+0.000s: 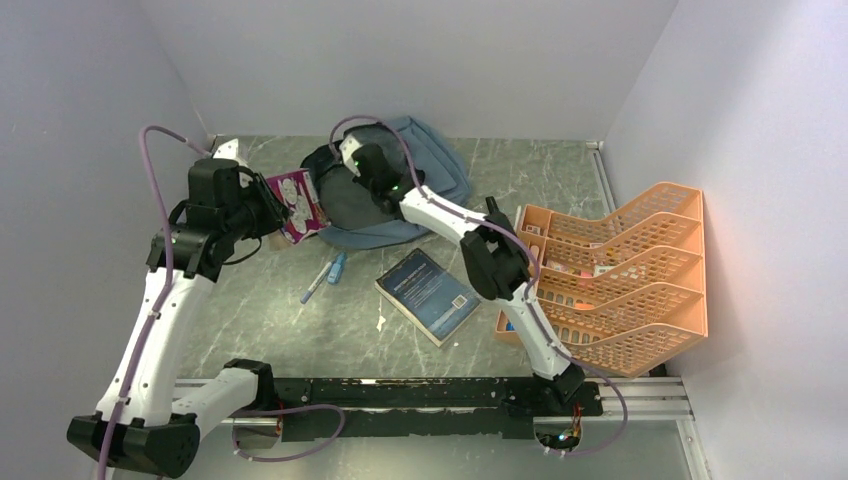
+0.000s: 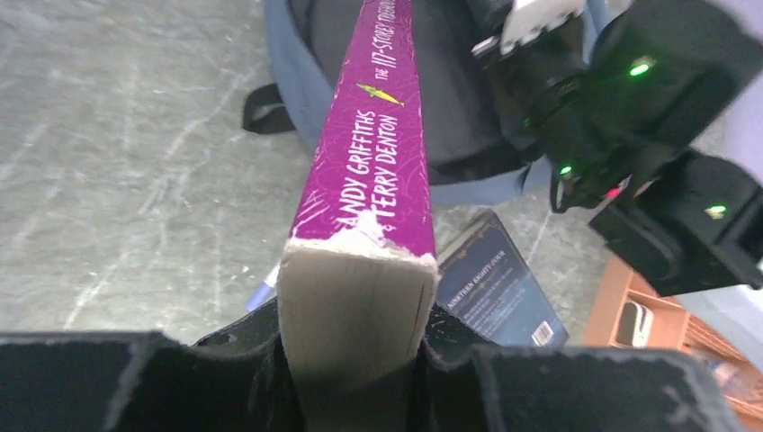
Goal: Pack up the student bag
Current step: Place the book in the student bag.
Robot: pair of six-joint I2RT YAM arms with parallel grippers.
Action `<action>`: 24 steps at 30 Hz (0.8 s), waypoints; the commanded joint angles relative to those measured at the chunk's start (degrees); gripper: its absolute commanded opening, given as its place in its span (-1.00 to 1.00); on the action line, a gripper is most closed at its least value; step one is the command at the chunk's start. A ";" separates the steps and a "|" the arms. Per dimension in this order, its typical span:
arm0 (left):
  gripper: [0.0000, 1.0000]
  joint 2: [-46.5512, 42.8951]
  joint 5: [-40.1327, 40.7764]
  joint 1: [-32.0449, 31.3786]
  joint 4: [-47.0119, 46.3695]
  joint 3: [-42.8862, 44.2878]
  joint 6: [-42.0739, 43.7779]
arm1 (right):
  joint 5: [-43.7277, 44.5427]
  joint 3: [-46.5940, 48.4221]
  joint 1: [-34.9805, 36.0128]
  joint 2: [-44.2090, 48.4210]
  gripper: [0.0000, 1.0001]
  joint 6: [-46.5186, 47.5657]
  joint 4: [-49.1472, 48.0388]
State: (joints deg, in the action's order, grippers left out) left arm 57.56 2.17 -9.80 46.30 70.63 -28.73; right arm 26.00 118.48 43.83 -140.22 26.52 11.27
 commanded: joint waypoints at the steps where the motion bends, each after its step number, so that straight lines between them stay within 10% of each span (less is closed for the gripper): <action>1: -0.90 1.12 -8.04 0.49 -9.31 -1.02 -5.80 | -6.69 1.05 -2.36 6.90 -1.00 -5.93 -0.32; 24: -0.90 20.62 -16.46 0.49 -36.36 -4.23 -29.73 | -11.81 -7.55 -4.11 14.11 -1.00 -13.68 -6.69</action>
State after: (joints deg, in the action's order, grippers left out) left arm 77.14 -11.14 -9.74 20.93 67.05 -53.54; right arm 14.70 111.26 39.79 -131.09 16.29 9.32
